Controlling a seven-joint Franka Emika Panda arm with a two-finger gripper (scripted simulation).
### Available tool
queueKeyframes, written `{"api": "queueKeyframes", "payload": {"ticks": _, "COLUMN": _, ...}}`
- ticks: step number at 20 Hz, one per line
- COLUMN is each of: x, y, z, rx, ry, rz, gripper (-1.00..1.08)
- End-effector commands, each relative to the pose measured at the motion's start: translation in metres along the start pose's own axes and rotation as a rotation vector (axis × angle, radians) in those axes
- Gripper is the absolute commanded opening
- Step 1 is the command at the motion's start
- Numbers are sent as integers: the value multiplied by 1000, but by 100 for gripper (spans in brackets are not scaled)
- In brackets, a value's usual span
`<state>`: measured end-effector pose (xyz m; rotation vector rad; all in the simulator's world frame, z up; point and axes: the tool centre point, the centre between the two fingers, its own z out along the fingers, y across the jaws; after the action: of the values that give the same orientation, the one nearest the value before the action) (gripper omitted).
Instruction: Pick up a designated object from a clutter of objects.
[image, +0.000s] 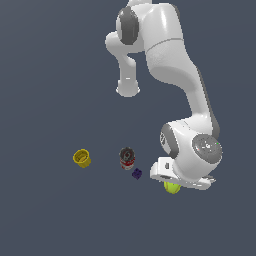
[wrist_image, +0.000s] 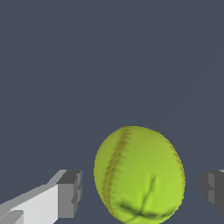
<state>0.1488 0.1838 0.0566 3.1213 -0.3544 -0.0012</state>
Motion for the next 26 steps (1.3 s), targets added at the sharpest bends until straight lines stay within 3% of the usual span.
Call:
{"api": "queueKeyframes", "payload": {"ticks": 1, "x": 0, "y": 0, "z": 11, "rx": 0, "ry": 1, "rz": 0, "gripper": 100}}
{"api": "queueKeyframes", "payload": {"ticks": 7, "x": 1, "y": -1, "z": 15, "rx": 0, "ry": 1, "rz": 1, "gripper": 100}}
{"api": "queueKeyframes", "payload": {"ticks": 8, "x": 1, "y": -1, "z": 15, "rx": 0, "ry": 1, "rz": 1, "gripper": -100}}
{"api": "queueKeyframes", "payload": {"ticks": 26, "x": -1, "y": 5, "z": 1, "rx": 0, "ry": 0, "rz": 1, "gripper": -100}}
